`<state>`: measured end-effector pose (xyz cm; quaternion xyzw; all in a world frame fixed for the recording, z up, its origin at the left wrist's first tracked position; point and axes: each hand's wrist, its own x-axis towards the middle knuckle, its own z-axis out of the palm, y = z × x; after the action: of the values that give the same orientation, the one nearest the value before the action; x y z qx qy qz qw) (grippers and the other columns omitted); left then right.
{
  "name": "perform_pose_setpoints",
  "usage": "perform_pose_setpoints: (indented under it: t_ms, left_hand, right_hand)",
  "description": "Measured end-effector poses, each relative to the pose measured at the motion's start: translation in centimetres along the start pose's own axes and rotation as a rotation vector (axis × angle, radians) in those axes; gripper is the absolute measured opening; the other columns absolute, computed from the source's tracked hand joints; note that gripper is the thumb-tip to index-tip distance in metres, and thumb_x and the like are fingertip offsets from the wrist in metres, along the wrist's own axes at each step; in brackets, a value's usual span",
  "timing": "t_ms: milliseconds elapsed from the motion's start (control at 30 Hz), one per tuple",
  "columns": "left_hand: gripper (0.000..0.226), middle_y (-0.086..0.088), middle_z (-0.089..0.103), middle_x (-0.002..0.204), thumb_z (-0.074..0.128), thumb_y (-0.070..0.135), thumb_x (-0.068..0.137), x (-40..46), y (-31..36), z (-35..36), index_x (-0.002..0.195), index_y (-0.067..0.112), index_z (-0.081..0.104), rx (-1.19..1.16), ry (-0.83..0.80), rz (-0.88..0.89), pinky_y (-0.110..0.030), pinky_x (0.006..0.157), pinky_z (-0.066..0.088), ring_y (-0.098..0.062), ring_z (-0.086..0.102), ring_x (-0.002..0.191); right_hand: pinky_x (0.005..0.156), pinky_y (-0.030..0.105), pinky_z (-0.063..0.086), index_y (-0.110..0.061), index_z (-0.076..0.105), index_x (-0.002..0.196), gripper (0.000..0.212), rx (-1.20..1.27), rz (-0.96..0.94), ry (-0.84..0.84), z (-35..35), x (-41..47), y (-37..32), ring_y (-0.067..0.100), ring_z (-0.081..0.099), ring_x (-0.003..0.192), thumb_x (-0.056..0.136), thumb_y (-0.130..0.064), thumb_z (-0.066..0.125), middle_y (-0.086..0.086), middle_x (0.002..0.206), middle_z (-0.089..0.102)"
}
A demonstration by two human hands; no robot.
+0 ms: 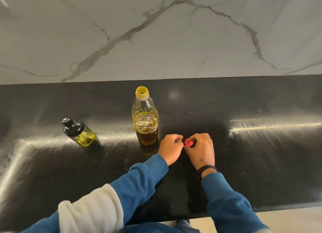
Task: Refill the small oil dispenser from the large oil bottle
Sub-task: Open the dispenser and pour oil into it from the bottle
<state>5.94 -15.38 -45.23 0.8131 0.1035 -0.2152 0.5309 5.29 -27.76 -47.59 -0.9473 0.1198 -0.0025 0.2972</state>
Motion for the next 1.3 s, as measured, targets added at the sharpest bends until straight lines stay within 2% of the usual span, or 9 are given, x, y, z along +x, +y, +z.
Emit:
perform_pose_setpoints:
  t_ms: [233, 400, 533, 767, 900, 967, 1033, 1167, 1300]
  left_hand:
    - [0.033, 0.002, 0.070, 0.118, 0.050, 0.010, 0.096, -3.1, 1.8, -4.1, 0.122, 0.019, 0.069, -0.122, 0.068, 0.126, -0.040, 0.098, 0.054, -0.014, 0.064, 0.108]
    - [0.028, 0.017, 0.073, 0.093, 0.055, 0.013, 0.098, -7.4, 1.6, -8.5, 0.097, 0.034, 0.073, -0.241, 0.067, 0.219, -0.012, 0.072, 0.046, 0.012, 0.062, 0.081]
    - [0.022, -0.001, 0.076, 0.095, 0.059, 0.015, 0.097, -10.2, -0.5, -11.7, 0.104, 0.023, 0.078, -0.322, 0.102, 0.234, -0.014, 0.066, 0.048, 0.000, 0.064, 0.079]
    - [0.012, -0.010, 0.076, 0.085, 0.066, 0.005, 0.092, -10.0, -6.1, -17.2, 0.093, 0.011, 0.076, -0.526, 0.524, 0.234, -0.030, 0.067, 0.053, -0.023, 0.071, 0.078]
    - [0.012, 0.003, 0.074, 0.084, 0.074, 0.004, 0.084, -8.9, -9.2, -19.5, 0.091, 0.014, 0.075, -0.540, 0.855, 0.185, -0.024, 0.072, 0.054, -0.009, 0.069, 0.077]
    - [0.022, 0.006, 0.073, 0.093, 0.079, 0.008, 0.080, -8.4, -10.1, -20.7, 0.097, 0.018, 0.072, -0.548, 0.992, 0.138, -0.018, 0.074, 0.055, -0.008, 0.069, 0.083]
    - [0.037, 0.006, 0.068, 0.105, 0.084, 0.010, 0.075, -7.8, -10.5, -22.0, 0.107, 0.020, 0.069, -0.557, 1.092, 0.128, -0.010, 0.076, 0.051, -0.005, 0.065, 0.091]
    - [0.057, 0.010, 0.059, 0.119, 0.087, 0.016, 0.070, -5.9, -11.2, -23.9, 0.122, 0.023, 0.063, -0.414, 1.102, 0.139, -0.018, 0.091, 0.047, -0.004, 0.056, 0.105]
    - [0.049, 0.011, 0.063, 0.114, 0.087, 0.025, 0.070, -4.0, -11.9, -24.3, 0.115, 0.022, 0.068, -0.272, 1.069, 0.175, -0.011, 0.087, 0.045, 0.001, 0.054, 0.100]
  right_hand:
    - [0.064, 0.029, 0.052, -0.021, 0.061, 0.083, 0.006, 0.066, -0.102, 0.031, -2.4, -1.8, -7.3, 0.012, 0.057, 0.075, 0.087, -0.020, 0.065, -0.005, 0.087, 0.059]
    - [0.059, 0.028, 0.046, -0.024, 0.065, 0.083, 0.003, -0.026, -0.153, -0.144, -4.3, -3.2, -11.6, 0.012, 0.059, 0.072, 0.083, -0.022, 0.062, -0.007, 0.082, 0.061]
    - [0.057, 0.025, 0.046, -0.025, 0.066, 0.077, 0.005, -0.074, -0.247, -0.290, -4.3, -4.5, -14.4, 0.008, 0.060, 0.070, 0.078, -0.028, 0.069, -0.008, 0.078, 0.063]
    - [0.064, 0.022, 0.050, -0.021, 0.067, 0.072, 0.016, 0.009, -0.556, -0.346, 0.0, -5.1, -21.1, 0.006, 0.063, 0.069, 0.079, -0.033, 0.075, -0.008, 0.069, 0.066]
    - [0.069, 0.024, 0.050, -0.023, 0.067, 0.075, 0.009, -0.047, -0.668, -0.384, 3.7, -4.2, -25.4, 0.008, 0.061, 0.071, 0.078, -0.018, 0.073, -0.008, 0.072, 0.064]
    - [0.071, 0.027, 0.052, -0.019, 0.069, 0.082, 0.002, -0.038, -0.709, -0.374, 5.3, -3.9, -27.5, 0.010, 0.061, 0.073, 0.081, -0.020, 0.071, -0.007, 0.076, 0.064]
    - [0.071, 0.026, 0.048, -0.017, 0.069, 0.095, 0.018, -0.025, -0.755, -0.349, 6.8, -3.7, -29.4, 0.012, 0.060, 0.078, 0.084, -0.032, 0.071, -0.004, 0.083, 0.064]
    - [0.070, 0.025, 0.041, -0.013, 0.064, 0.107, 0.037, -0.031, -0.791, -0.336, 8.8, -3.0, -32.3, 0.015, 0.058, 0.080, 0.087, -0.044, 0.068, 0.001, 0.090, 0.063]
    - [0.065, 0.027, 0.043, -0.010, 0.065, 0.093, 0.034, -0.142, -0.817, -0.347, 10.0, -2.5, -34.2, 0.017, 0.056, 0.075, 0.088, -0.044, 0.065, 0.003, 0.087, 0.062]
